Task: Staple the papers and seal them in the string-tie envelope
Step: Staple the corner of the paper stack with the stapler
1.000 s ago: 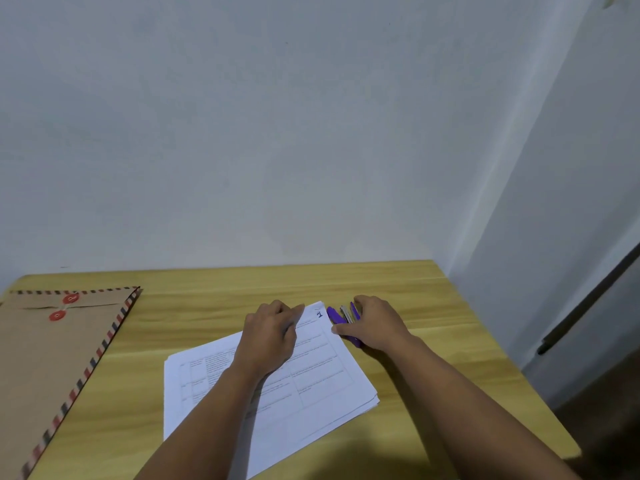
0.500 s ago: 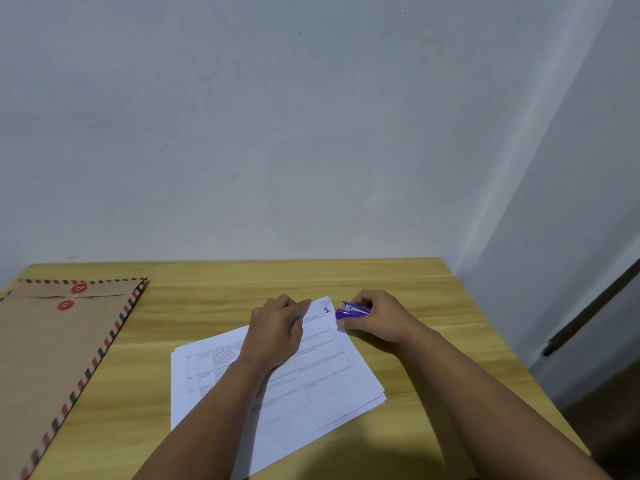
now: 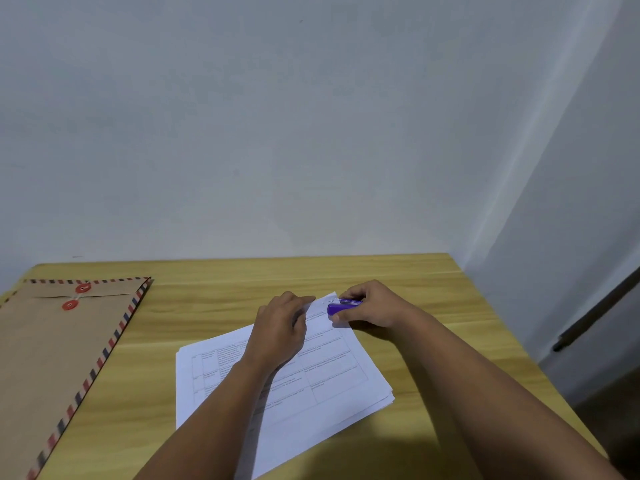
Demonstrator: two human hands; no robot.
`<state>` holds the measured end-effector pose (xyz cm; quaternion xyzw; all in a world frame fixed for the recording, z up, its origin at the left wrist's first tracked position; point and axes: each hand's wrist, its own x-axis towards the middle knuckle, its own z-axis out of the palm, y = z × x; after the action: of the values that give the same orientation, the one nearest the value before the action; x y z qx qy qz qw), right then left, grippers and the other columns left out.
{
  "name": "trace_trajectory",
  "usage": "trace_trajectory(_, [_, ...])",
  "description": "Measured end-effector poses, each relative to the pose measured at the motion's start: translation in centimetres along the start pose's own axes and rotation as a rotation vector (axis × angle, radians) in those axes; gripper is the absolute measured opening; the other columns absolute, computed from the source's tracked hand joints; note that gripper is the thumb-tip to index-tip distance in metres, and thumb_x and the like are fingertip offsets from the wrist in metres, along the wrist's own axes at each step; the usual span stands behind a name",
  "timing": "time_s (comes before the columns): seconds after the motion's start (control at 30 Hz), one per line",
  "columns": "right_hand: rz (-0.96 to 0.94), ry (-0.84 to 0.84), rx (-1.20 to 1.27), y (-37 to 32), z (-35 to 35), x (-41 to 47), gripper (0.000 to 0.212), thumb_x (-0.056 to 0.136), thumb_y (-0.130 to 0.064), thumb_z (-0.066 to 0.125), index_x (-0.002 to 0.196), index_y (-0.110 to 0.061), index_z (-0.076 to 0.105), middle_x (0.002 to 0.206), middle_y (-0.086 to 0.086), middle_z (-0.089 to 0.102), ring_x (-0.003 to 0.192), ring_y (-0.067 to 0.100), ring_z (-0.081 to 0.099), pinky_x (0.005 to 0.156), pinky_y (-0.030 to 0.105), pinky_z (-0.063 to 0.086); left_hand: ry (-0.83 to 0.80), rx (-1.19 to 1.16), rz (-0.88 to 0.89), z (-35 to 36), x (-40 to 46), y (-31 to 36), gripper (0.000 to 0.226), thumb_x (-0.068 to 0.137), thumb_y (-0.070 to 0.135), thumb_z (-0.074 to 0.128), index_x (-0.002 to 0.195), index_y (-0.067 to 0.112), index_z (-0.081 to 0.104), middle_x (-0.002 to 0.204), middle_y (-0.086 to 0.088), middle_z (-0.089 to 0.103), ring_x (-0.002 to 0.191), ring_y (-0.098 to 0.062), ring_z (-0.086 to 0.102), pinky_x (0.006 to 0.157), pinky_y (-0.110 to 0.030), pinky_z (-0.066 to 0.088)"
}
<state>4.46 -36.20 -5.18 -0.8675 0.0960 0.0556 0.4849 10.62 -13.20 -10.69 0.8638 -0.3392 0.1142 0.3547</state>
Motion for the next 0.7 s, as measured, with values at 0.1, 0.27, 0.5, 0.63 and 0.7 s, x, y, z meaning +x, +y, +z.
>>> trace_trajectory(0.1, [-0.02, -0.006, 0.026, -0.2, 0.4, 0.4, 0.035, 0.065, -0.036, 0.098, 0.092, -0.02, 0.083, 0.097, 0.006, 0.08, 0.096, 0.026, 0.076, 0.094, 0.049, 0.059, -0.009, 0.001, 0.005, 0.0, 0.0, -0.1, 0.043, 0.088, 0.017, 0.052, 0.126, 0.032, 0.066, 0.087, 0.023, 0.049, 0.086, -0.01, 0.056, 0.076, -0.044, 0.051])
trace_trajectory(0.27, [-0.049, 0.008, 0.037, -0.2, 1.0, 1.0, 0.036, 0.063, -0.039, 0.097, 0.088, -0.018, 0.082, 0.096, 0.014, 0.076, 0.082, 0.02, 0.068, 0.081, 0.04, 0.055, -0.006, 0.003, 0.015, -0.1, 0.0, 0.1, 0.043, 0.088, 0.018, 0.051, 0.126, 0.031, 0.067, 0.088, 0.02, 0.052, 0.086, -0.013, 0.057, 0.075, -0.044, 0.05])
trace_trajectory(0.5, [-0.053, 0.005, 0.026, 0.0, 1.1, 1.2, 0.042, 0.061, -0.042, 0.098, 0.085, -0.013, 0.079, 0.083, 0.005, 0.072, 0.076, 0.014, 0.064, 0.074, 0.034, 0.051, -0.019, 0.025, 0.015, -0.2, 0.0, 0.0, 0.044, 0.089, 0.019, 0.05, 0.127, 0.031, 0.067, 0.09, 0.019, 0.054, 0.086, -0.013, 0.057, 0.075, -0.043, 0.049])
trace_trajectory(0.63, [-0.063, 0.008, 0.026, -0.1, 1.1, 1.0, 0.038, 0.067, -0.035, 0.099, 0.088, -0.011, 0.079, 0.089, 0.011, 0.074, 0.077, 0.013, 0.064, 0.074, 0.032, 0.051, -0.022, 0.037, 0.022, -0.2, 0.0, 0.1, 0.044, 0.089, 0.017, 0.051, 0.127, 0.03, 0.067, 0.089, 0.021, 0.051, 0.086, -0.012, 0.057, 0.074, -0.04, 0.048])
trace_trajectory(0.7, [-0.051, 0.013, 0.049, -0.2, 1.2, 0.9, 0.032, 0.069, -0.031, 0.099, 0.085, -0.013, 0.078, 0.085, 0.006, 0.074, 0.077, 0.013, 0.065, 0.074, 0.032, 0.053, -0.024, 0.033, 0.023, -0.3, 0.0, 0.2, 0.043, 0.089, 0.016, 0.051, 0.128, 0.028, 0.068, 0.088, 0.021, 0.049, 0.085, -0.012, 0.056, 0.073, -0.039, 0.047])
